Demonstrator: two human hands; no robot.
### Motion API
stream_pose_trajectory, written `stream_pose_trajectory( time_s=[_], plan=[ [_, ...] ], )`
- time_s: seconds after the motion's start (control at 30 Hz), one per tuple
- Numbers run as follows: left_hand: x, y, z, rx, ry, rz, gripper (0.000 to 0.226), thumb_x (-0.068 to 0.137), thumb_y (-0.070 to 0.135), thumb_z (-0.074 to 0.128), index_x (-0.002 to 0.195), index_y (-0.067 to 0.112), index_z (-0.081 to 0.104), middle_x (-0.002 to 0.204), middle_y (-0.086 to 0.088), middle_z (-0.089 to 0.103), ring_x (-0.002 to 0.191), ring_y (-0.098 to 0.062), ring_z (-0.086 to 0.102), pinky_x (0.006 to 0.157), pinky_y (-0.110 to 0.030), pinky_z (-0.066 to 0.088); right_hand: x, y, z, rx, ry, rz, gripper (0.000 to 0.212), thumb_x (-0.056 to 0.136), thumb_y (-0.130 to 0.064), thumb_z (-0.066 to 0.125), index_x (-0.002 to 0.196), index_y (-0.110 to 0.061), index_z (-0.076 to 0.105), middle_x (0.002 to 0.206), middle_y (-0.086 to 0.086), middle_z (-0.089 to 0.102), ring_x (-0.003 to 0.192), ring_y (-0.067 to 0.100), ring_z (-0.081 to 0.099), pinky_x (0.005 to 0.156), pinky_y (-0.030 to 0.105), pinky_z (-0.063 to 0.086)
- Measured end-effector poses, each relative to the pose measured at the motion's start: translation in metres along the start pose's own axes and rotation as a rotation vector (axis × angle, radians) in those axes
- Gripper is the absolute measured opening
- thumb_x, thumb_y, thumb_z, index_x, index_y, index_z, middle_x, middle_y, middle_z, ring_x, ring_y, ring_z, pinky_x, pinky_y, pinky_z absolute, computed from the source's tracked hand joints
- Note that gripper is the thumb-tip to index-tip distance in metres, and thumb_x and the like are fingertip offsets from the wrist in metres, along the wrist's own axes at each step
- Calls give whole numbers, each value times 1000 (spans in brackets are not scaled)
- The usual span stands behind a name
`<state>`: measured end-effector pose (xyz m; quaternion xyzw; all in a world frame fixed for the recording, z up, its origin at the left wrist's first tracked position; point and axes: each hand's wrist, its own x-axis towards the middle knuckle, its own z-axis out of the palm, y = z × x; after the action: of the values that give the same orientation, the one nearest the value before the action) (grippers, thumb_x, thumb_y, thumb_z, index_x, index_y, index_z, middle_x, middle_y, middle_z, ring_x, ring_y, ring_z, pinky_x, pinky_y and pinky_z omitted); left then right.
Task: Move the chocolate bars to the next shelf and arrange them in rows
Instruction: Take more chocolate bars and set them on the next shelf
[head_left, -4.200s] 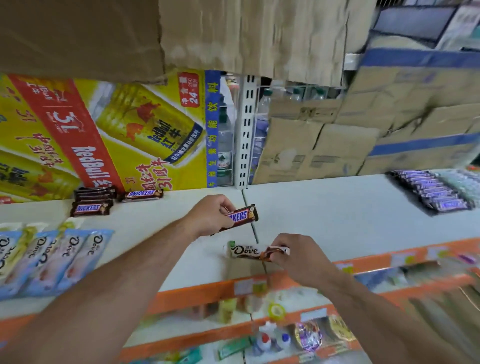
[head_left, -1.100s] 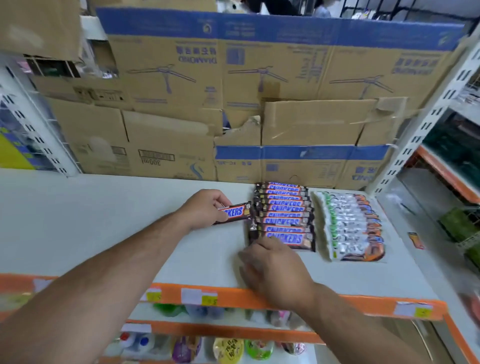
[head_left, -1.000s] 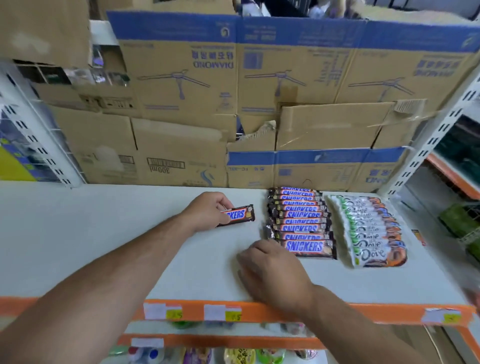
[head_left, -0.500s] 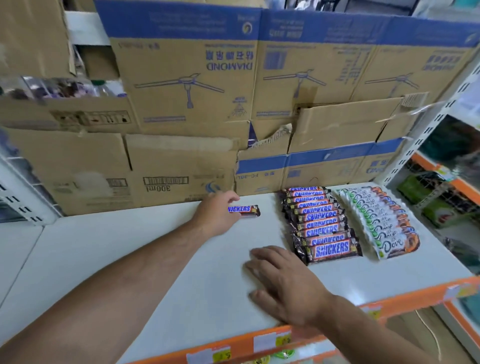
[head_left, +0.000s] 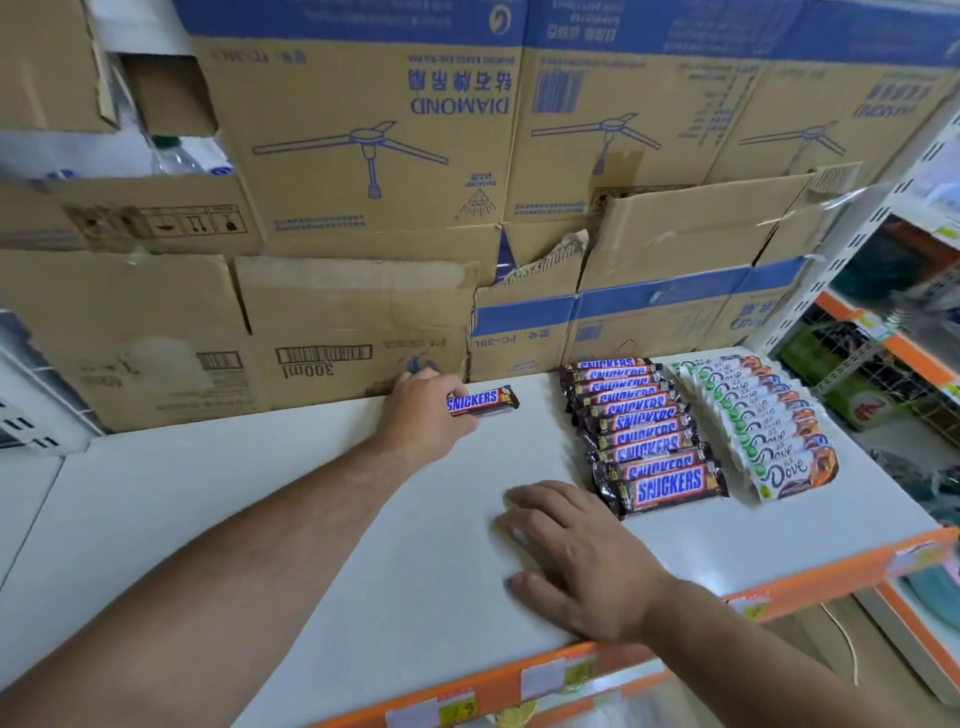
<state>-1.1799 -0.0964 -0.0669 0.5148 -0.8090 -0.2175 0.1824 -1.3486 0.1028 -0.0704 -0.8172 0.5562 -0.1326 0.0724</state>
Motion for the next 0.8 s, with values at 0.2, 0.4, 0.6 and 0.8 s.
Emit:
stream_pose_trajectory(
  time_s=[0.2, 0.4, 0.6, 0.8],
  plan=[
    [-3, 11, -8, 38, -50, -30, 47, 72, 42, 77, 116, 29, 64, 107, 0, 56, 109, -25, 48, 91, -36, 45, -1, 2, 0, -7, -3, -14, 49, 90, -58, 50, 130, -29, 50, 142, -6, 45, 134, 15, 37, 108, 37, 34],
    [-55, 11, -25, 137, 75, -89, 61, 79, 44, 69, 134, 27, 49, 132, 1, 50, 123, -23, 42, 103, -39, 39, -2, 0, -1, 4, 38, -39, 47, 89, -57, 52, 126, -27, 54, 136, -5, 50, 127, 18, 44, 105, 37, 39],
    [-131, -5, -54, 209, -8, -259, 46, 86, 46, 62, 127, 27, 56, 129, 5, 54, 123, -19, 43, 103, -36, 39, 2, -11, 2, -68, 56, -32, 38, 86, -52, 53, 113, -27, 61, 123, -5, 59, 111, 22, 56, 91, 39, 49],
    [-202, -22, -84, 219, 0, -383, 45, 87, 46, 61, 129, 28, 54, 128, 3, 54, 123, -20, 46, 101, -34, 39, 25, -53, -1, -150, -117, 35, 23, 76, -42, 43, 90, -28, 56, 101, -8, 57, 96, 24, 54, 73, 33, 48]
  ],
)
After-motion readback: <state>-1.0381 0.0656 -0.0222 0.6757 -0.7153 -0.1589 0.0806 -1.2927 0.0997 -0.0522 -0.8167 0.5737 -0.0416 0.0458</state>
